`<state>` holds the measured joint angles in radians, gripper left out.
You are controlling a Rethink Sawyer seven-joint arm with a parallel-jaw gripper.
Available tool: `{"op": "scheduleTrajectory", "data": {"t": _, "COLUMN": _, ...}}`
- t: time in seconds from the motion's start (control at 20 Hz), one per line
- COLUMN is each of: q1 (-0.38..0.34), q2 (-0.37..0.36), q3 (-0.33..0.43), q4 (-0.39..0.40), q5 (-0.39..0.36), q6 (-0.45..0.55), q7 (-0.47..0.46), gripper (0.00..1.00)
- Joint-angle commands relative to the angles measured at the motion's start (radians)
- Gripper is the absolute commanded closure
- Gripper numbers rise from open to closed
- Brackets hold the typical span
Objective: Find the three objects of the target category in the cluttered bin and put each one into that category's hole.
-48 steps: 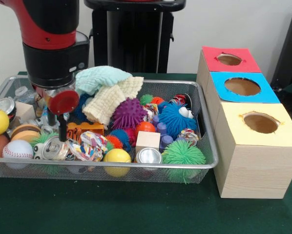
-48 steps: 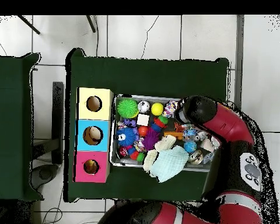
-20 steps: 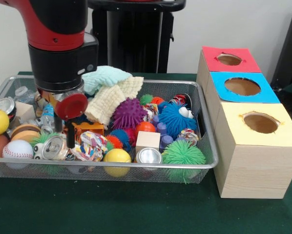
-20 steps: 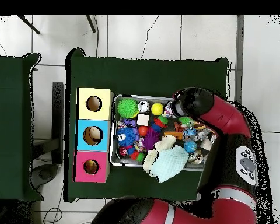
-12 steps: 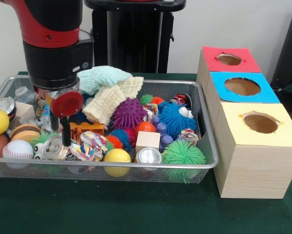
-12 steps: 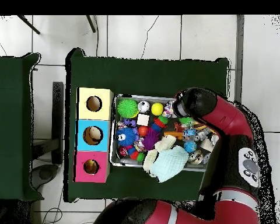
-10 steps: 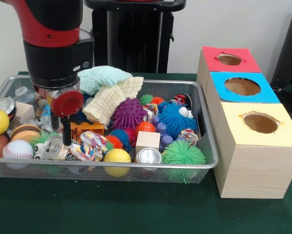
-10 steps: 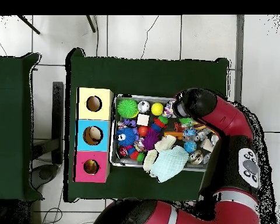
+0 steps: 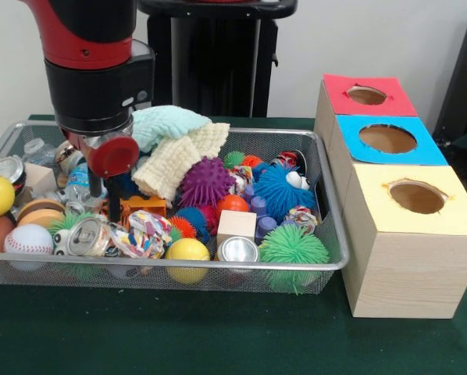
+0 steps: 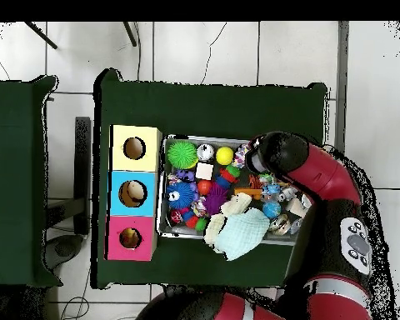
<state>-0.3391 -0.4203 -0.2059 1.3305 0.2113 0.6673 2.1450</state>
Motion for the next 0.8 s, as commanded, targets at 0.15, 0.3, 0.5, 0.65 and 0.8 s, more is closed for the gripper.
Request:
{"op": "scheduleTrajectory", "data": {"t": 0.15, "q1": -0.017, "q2": -0.001, "q3": 0.071, "q4": 0.120, "q5": -0.013, "q6": -0.038, "q7": 0.080, "gripper": 0.00}}
{"op": "scheduleTrajectory", "data": {"t": 0.3, "q1": -0.013, "q2": 0.044, "q3": 0.054, "q4": 0.082, "q5": -0.025, "q6": -0.049, "q7": 0.091, "gripper": 0.00}}
{"op": "scheduleTrajectory", "data": {"t": 0.5, "q1": -0.037, "q2": 0.160, "q3": 0.068, "q4": -0.006, "q5": -0.031, "q6": -0.133, "q7": 0.088, "gripper": 0.00}}
{"op": "scheduleTrajectory", "data": {"t": 0.65, "q1": -0.037, "q2": 0.168, "q3": 0.060, "q4": -0.019, "q5": -0.036, "q6": -0.127, "q7": 0.081, "gripper": 0.00}}
{"op": "scheduleTrajectory", "data": {"t": 0.8, "q1": -0.036, "q2": 0.165, "q3": 0.052, "q4": -0.014, "q5": -0.041, "q6": -0.123, "q7": 0.075, "gripper": 0.00}}
